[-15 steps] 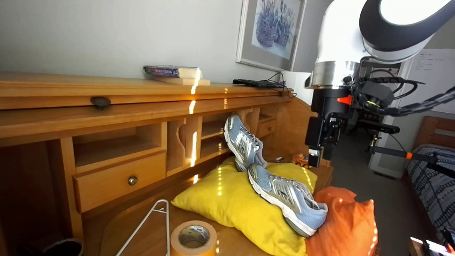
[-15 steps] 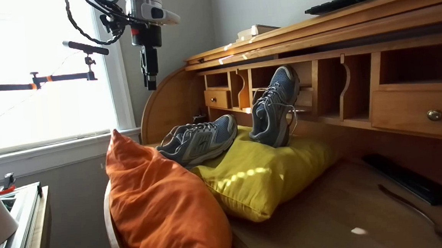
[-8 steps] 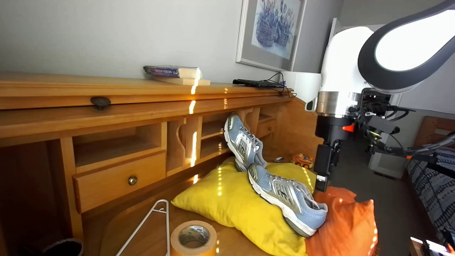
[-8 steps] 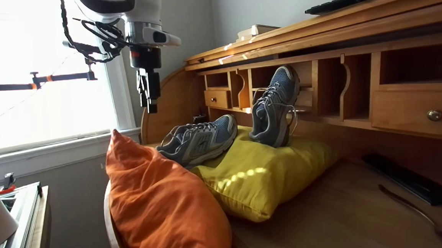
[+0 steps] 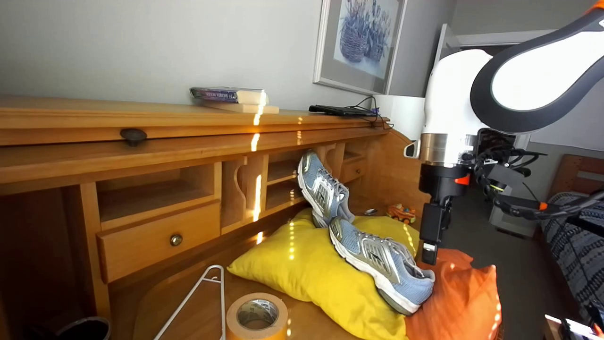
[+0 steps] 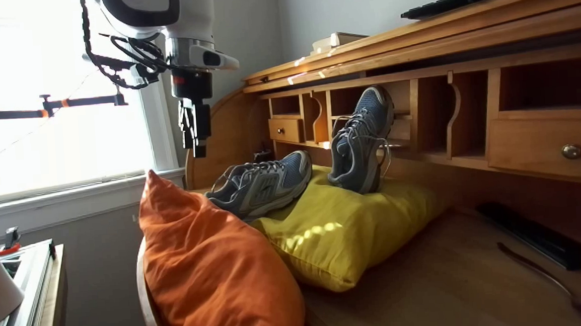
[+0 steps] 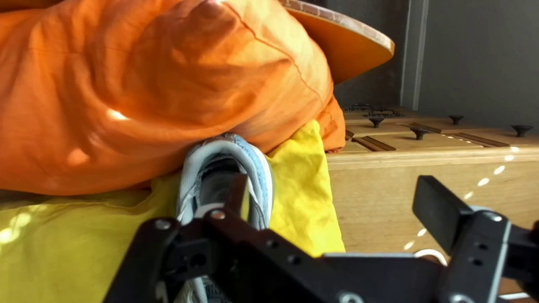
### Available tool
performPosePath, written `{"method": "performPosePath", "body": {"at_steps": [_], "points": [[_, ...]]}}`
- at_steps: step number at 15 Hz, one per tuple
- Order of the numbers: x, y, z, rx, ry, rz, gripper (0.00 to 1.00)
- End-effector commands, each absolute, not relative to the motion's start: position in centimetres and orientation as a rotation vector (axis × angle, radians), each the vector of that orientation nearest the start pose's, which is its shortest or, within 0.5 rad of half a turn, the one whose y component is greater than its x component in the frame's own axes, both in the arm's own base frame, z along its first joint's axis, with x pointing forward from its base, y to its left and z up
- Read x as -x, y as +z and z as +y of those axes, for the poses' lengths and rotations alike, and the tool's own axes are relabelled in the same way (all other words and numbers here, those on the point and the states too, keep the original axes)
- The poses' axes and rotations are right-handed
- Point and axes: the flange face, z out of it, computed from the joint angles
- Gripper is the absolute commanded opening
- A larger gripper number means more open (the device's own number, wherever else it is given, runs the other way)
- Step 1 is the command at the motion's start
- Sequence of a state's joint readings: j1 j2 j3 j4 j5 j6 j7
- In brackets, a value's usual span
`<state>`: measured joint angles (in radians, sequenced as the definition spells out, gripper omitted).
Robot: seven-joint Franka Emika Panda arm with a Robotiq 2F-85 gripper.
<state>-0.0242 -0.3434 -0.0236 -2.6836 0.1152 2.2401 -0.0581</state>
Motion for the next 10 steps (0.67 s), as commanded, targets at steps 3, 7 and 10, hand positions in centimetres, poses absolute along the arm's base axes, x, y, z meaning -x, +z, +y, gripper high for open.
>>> {"method": "performPosePath", "body": {"at_steps": [3, 7, 10], "points": [[-38.0, 29.7, -3.0, 3.067, 0.173, 0.111, 1.0], [-38.4, 27.6, -2.7, 3.094, 0.123, 0.085, 1.0], [-38.5, 26.1, -2.5, 3.106, 0.07, 0.06, 1.0]]}}
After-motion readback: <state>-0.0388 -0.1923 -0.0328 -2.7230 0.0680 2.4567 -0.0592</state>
